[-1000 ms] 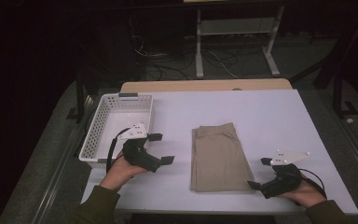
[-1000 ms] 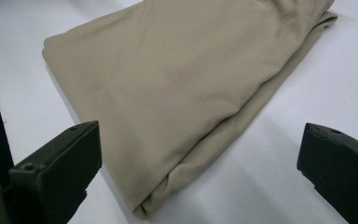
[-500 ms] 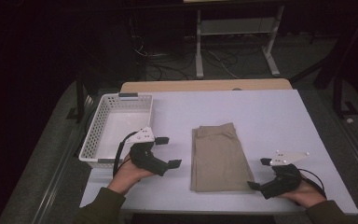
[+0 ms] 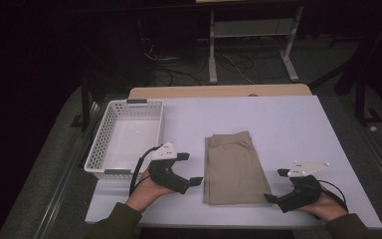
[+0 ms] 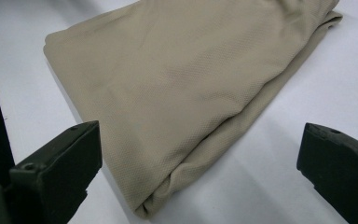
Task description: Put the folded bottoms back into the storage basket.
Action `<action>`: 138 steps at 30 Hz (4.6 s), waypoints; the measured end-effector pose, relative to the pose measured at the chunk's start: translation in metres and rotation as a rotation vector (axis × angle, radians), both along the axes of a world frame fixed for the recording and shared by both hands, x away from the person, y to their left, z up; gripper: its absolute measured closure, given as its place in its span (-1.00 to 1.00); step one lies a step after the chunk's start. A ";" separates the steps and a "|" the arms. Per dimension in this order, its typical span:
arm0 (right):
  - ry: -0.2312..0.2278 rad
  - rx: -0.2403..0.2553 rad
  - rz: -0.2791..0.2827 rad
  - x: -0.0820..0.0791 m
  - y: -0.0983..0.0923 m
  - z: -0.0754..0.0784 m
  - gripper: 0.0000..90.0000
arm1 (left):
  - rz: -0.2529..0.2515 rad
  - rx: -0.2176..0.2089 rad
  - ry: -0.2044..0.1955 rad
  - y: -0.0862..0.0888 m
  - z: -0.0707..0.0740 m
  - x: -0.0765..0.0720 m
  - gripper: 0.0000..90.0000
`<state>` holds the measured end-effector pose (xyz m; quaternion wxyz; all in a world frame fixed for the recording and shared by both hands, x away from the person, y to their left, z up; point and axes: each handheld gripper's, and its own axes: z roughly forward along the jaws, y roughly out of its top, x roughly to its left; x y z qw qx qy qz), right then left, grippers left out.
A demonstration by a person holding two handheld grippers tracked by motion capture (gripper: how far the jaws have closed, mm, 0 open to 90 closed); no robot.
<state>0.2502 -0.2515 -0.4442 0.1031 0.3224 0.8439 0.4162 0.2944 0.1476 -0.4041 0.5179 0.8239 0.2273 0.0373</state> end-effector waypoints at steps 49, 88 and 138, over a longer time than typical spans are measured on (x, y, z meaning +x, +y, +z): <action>0.004 -0.010 0.009 0.000 0.001 -0.002 -1.00 | 0.093 0.086 0.042 -0.046 -0.034 0.033 -0.61; 0.006 -0.014 0.016 0.000 0.002 -0.002 -1.00 | 0.202 0.094 0.057 -0.059 -0.028 0.087 -0.47; 0.007 -0.011 0.018 0.000 0.003 -0.002 -1.00 | 0.197 0.301 0.066 -0.095 -0.048 0.120 0.03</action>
